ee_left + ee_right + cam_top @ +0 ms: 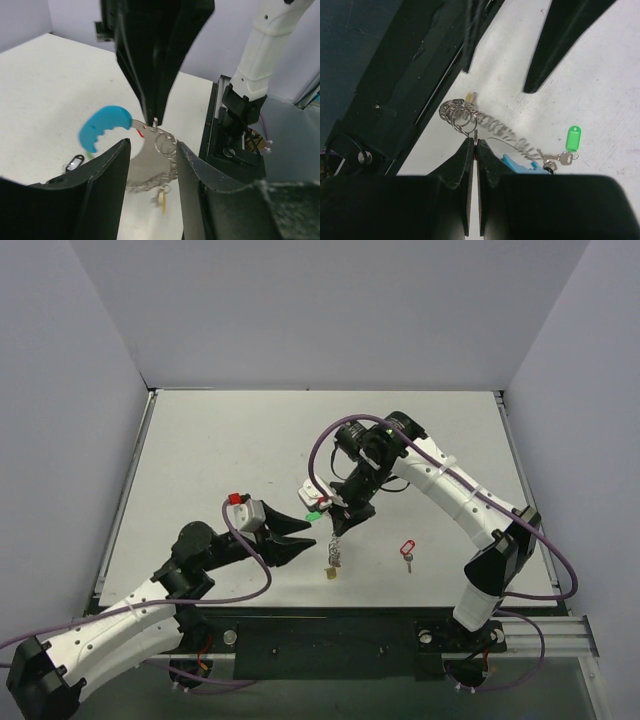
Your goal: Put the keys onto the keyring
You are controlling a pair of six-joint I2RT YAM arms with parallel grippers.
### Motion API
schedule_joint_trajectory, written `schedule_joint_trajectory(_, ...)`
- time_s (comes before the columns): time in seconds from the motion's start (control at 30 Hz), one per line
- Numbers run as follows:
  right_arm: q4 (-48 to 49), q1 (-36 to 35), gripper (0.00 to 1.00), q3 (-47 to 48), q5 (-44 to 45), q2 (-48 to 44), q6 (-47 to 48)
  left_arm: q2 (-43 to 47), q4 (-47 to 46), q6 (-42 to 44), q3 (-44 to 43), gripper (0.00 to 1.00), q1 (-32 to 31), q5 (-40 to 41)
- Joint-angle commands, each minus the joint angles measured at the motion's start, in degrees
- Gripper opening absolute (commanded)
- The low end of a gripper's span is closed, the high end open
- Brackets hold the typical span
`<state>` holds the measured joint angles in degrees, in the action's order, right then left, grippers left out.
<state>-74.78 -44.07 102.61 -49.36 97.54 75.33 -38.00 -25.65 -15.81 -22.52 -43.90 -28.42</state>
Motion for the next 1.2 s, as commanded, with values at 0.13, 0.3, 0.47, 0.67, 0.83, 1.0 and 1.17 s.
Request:
schedule_joint_trajectory(0.13,-5.5,-1.8,0.00,0.7,-2.3,0.4,2.6,-5.1,-4.2,8.4,2.5,0.52,-8.5,14.8)
schedule_joint_trajectory(0.3,-5.4,-2.0,0.00,0.7,-2.1,1.2,2.5,-7.8,-8.5,8.9,3.3,0.51,-9.7,16.5)
schedule_joint_trajectory(0.47,-5.4,-2.0,0.00,1.1,-2.1,1.9,1.8,-8.3,-11.7,8.8,4.3,0.51,-10.3,16.4)
schedule_joint_trajectory(0.67,-5.3,-2.0,0.00,1.8,-2.3,2.8,1.0,-9.2,-14.4,8.3,4.9,0.50,-10.9,16.9)
schedule_joint_trajectory(0.83,-5.2,-2.0,0.00,2.1,-2.6,2.9,0.5,-11.3,-16.4,7.7,4.8,0.46,-11.4,17.4)
schedule_joint_trajectory(1.0,-4.8,-2.0,0.00,2.2,-2.7,2.9,-0.1,-12.8,-17.5,7.6,4.2,0.44,-12.1,17.5)
schedule_joint_trajectory(1.17,-4.5,-2.0,0.00,2.1,-2.4,3.0,-0.8,-13.8,-18.2,7.4,3.7,0.43,-12.6,17.1)
